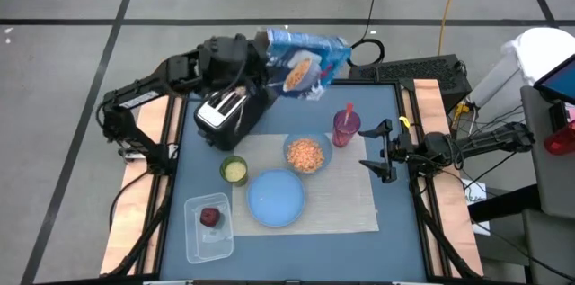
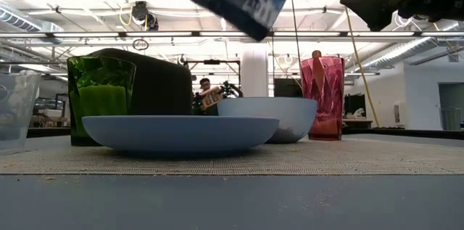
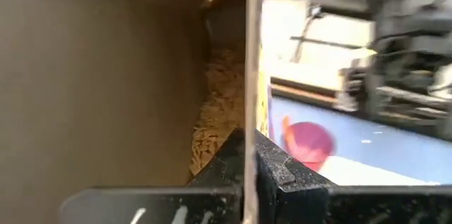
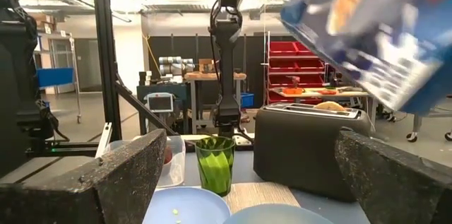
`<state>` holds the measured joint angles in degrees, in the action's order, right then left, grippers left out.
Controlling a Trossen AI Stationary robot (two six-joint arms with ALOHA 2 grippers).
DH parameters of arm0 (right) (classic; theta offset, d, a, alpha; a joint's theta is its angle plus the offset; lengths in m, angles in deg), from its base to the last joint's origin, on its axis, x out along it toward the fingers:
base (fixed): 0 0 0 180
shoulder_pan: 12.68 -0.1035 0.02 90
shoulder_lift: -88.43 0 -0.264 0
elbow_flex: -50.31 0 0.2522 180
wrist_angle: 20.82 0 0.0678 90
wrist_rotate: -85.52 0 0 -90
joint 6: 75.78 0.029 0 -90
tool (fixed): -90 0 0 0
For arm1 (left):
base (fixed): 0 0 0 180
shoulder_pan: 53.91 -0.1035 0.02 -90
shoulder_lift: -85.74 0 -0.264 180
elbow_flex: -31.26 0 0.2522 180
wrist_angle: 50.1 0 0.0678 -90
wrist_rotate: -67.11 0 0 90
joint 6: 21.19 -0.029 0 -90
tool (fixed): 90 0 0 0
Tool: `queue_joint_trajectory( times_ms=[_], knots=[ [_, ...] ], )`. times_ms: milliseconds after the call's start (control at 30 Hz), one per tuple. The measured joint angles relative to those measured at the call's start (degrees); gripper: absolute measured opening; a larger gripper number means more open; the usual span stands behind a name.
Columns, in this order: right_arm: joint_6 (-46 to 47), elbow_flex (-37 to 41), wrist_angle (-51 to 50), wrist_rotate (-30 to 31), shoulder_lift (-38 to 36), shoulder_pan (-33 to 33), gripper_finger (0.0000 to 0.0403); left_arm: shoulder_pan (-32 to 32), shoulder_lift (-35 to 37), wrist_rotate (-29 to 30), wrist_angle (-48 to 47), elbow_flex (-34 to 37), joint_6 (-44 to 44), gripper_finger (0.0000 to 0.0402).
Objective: Arrange a breakfast setting
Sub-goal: Pour the cereal into the light blue bowl
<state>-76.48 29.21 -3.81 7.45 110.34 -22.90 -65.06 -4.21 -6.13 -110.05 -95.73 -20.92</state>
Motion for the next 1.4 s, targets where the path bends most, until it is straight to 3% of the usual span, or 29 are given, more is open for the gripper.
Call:
queue_joint_trajectory(
  times_ms=[333,800,1133,1400],
  knots=[
    [0.02,0.02,-0.94,-0.02,0.04,0.0,0.0396,-6.22,-6.22,-1.3,-10.81,0.0,1.11,0.0003],
    [0.02,0.02,-1.11,-0.02,0.02,0.0,0.0396,-6.5,-15.47,-5.4,-15.23,0.02,-0.15,0.0003],
    [0.02,0.02,-2.18,-0.02,0.02,0.0,0.0396,-6.36,-16.91,-6.66,-23.77,0.02,0.04,0.0003],
    [0.01,0.02,-2.54,-0.02,0.02,0.0,0.0396,-6.37,-16.91,-6.64,-24.45,0.02,0.1,0.0003]
  ],
)
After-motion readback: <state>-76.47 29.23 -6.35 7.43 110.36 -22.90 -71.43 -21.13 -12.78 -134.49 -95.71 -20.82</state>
